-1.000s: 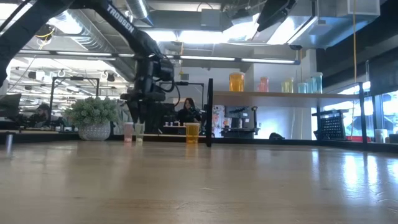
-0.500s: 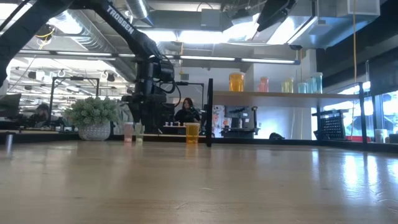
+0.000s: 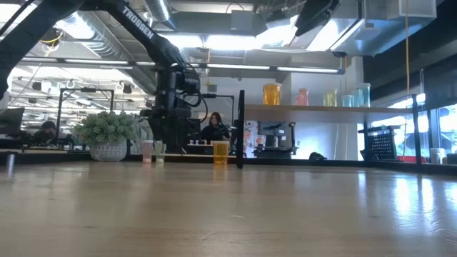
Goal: Pick and place medicine bottles onto shelf by color
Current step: Put the yellow pill bottle on the shelf aligned with the yellow pill bottles
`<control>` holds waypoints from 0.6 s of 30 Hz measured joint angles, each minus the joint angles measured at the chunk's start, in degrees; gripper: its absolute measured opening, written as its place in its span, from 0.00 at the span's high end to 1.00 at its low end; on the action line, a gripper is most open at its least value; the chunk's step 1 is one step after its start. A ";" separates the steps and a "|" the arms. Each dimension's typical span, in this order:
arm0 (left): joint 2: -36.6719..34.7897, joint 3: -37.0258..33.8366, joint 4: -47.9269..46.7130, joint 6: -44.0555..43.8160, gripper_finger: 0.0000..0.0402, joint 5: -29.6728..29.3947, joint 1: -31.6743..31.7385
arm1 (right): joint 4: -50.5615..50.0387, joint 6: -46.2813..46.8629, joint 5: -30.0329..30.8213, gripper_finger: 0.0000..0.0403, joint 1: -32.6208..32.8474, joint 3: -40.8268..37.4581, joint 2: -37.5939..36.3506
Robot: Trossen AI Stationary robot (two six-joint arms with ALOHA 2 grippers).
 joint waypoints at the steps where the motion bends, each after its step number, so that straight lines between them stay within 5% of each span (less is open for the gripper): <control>1: 0.00 0.00 0.02 0.02 0.71 0.00 0.00 | 0.01 0.00 0.00 0.47 0.00 0.00 0.00; 18: -0.66 2.18 -4.36 1.52 0.74 1.74 -0.49 | 0.01 -0.15 0.00 0.47 0.00 0.00 0.00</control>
